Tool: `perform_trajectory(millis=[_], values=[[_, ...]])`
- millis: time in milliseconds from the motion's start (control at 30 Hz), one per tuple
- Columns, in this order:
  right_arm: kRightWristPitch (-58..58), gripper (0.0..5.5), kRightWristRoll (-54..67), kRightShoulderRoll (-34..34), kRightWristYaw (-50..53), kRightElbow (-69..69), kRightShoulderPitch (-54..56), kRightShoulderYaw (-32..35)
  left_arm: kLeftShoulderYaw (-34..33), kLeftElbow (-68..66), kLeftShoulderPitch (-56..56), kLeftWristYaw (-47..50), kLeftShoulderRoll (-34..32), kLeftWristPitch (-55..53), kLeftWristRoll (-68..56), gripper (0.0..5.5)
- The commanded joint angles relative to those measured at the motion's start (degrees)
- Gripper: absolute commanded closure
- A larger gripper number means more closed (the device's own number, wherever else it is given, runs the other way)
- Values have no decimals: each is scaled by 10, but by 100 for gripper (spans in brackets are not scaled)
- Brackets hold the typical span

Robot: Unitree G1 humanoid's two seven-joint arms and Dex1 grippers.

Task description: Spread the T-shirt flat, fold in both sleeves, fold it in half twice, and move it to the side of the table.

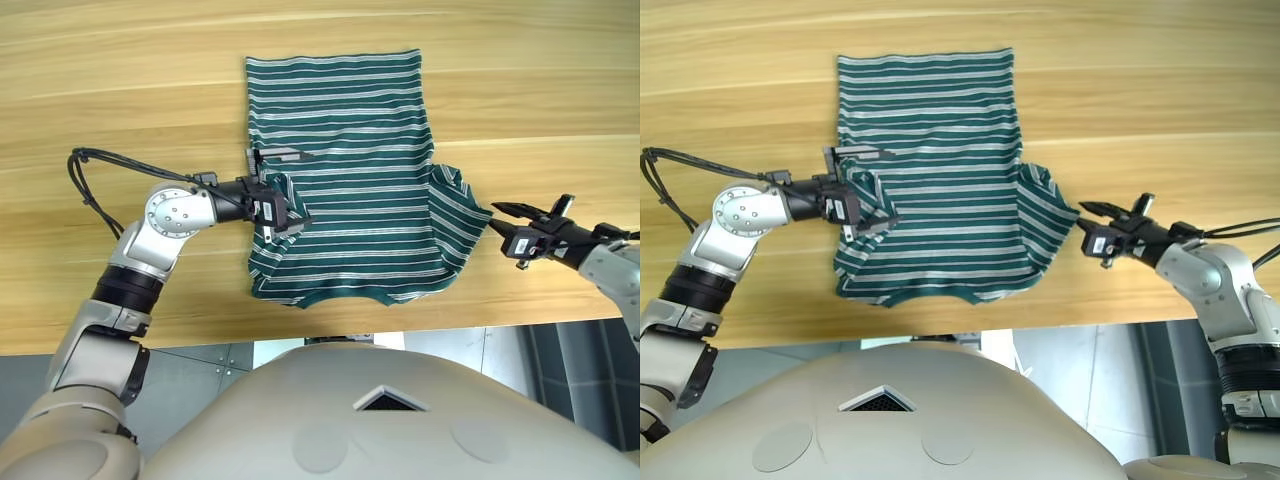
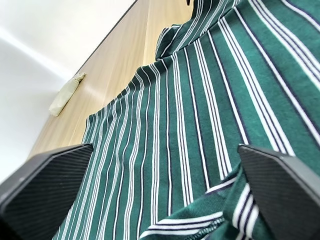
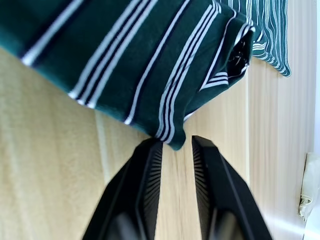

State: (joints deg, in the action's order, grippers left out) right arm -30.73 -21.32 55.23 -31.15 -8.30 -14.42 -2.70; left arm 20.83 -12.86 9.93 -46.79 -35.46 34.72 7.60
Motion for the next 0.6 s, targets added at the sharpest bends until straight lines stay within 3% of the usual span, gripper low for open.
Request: perform_trajectory(millis=[33, 100, 600], values=[[1, 509, -5, -5, -17, -5, -13, -26, -4, 7, 1, -2, -5, -3, 3, 10], [1, 548, -2, -4, -18, -2, -14, -27, -4, 7, 2, -2, -4, -3, 3, 10], [-15, 548, 49, -11, 6, 43, -9, 4, -3, -5, 6, 1, -1, 1, 6, 10]])
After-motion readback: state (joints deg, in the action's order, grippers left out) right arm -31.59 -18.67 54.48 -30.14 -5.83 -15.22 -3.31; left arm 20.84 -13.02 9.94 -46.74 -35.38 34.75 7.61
